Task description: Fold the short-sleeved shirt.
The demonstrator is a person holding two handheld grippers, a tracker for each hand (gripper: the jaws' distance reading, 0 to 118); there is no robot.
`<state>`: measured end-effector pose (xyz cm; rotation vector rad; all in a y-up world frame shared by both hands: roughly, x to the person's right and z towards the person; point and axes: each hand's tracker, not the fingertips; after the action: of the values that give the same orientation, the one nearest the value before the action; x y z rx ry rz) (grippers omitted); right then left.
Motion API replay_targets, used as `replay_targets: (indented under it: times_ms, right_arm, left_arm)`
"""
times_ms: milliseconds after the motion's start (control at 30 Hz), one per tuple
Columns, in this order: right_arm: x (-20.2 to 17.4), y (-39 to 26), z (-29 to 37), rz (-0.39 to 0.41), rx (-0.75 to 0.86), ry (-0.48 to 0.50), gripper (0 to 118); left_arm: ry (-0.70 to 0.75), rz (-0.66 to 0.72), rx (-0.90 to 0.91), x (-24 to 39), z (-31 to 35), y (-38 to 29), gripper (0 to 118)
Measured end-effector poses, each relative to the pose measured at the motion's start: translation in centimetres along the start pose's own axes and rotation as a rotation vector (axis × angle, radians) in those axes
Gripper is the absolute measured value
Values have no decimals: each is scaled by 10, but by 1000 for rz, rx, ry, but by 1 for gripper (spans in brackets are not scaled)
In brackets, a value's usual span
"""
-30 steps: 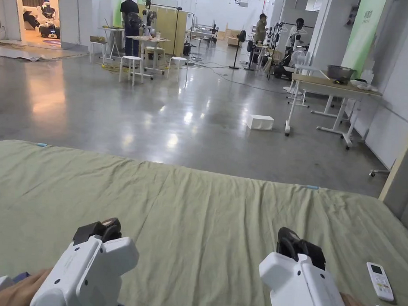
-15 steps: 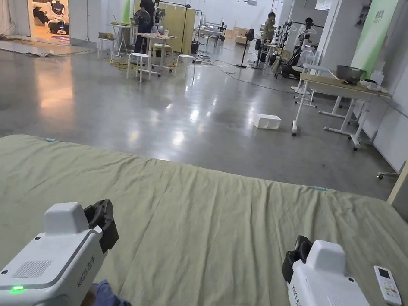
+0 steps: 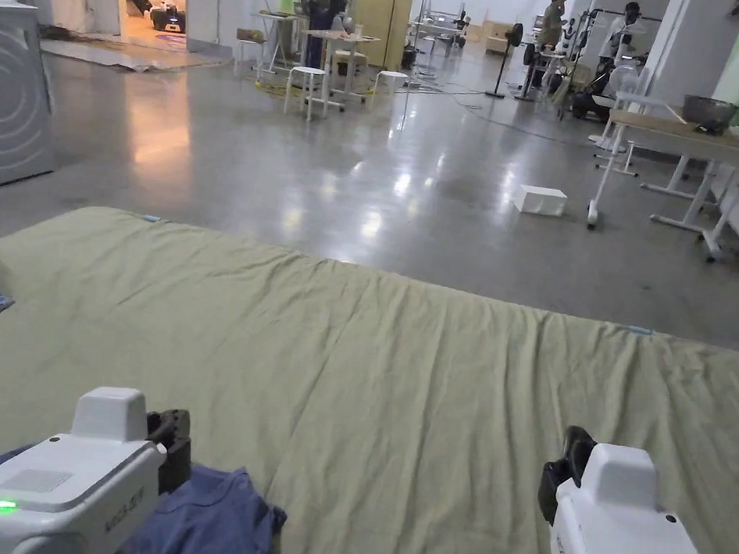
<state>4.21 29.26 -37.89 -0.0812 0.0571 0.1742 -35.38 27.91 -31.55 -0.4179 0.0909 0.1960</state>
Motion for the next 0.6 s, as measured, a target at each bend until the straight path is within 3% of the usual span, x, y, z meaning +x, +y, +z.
replay_targets:
  times_ms: [233, 267, 400, 533, 600]
  right_arm:
    - [-18, -20, -13, -42, -127, 101, 0]
    - [-22, -22, -13, -26, -120, 108, 0]
    - [-33, -31, -15, -2, -140, 129, 0]
    - [-38, -35, -14, 6, -159, 154, 0]
    - [-38, -38, -14, 13, -165, 160, 0]
  left_arm:
    - [81, 52, -231, -89, -21, -44, 8]
    - [79, 61, -275, -100, -25, -50, 16]
    - [69, 65, -421, -110, -35, -72, 105]
    - [106, 43, -495, -124, -55, -93, 109]
    - [141, 26, -567, -125, -69, -106, 102]
